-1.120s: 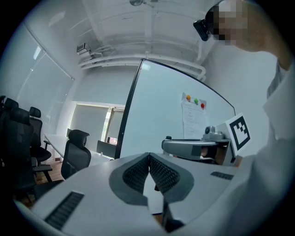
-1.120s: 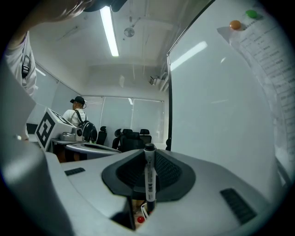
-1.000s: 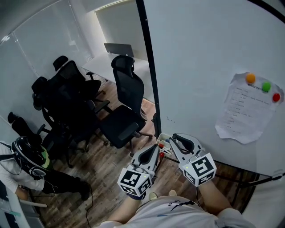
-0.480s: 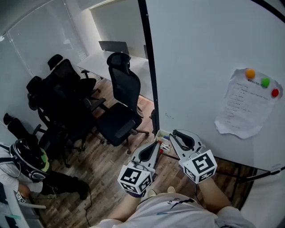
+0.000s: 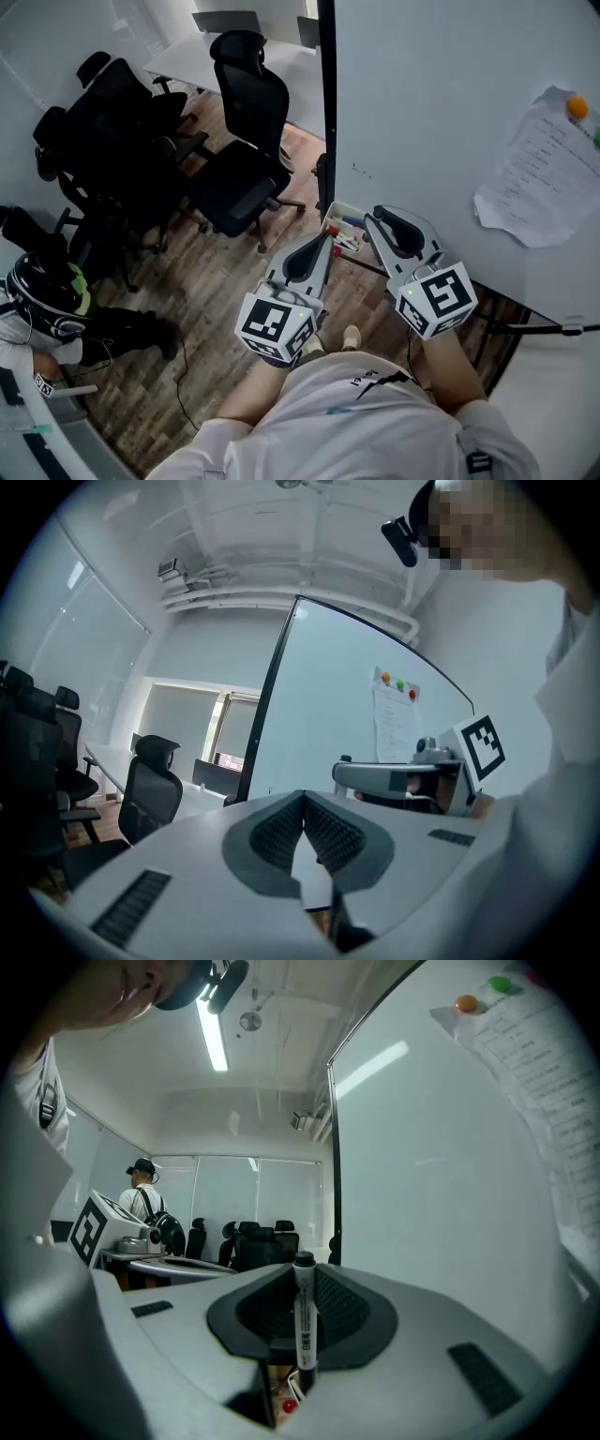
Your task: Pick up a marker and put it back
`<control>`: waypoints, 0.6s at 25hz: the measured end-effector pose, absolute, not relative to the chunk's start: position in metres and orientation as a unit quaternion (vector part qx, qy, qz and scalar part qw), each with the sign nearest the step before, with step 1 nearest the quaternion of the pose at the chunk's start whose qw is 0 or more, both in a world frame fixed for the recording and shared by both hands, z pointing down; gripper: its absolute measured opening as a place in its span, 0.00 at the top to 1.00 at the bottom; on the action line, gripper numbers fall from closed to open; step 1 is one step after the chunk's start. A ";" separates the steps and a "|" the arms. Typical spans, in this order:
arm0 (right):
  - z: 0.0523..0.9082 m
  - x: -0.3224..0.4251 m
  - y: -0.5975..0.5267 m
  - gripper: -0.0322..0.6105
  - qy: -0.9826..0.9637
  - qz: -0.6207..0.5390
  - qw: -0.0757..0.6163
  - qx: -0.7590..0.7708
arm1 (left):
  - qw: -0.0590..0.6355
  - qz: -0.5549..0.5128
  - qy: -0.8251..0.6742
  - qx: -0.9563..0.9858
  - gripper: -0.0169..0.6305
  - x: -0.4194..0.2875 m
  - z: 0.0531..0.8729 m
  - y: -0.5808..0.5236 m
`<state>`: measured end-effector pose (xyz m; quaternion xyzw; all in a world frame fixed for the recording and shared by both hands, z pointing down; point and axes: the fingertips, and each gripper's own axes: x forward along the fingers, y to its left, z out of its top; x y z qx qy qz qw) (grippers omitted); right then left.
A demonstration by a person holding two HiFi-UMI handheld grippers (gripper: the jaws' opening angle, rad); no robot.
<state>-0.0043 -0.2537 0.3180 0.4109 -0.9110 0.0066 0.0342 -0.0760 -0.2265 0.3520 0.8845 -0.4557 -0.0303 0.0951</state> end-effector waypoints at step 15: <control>0.411 0.001 -0.296 0.83 -0.899 0.085 0.028 0.429 | 0.134 -0.011 -0.478 0.868 0.96 -0.103 0.407 -0.249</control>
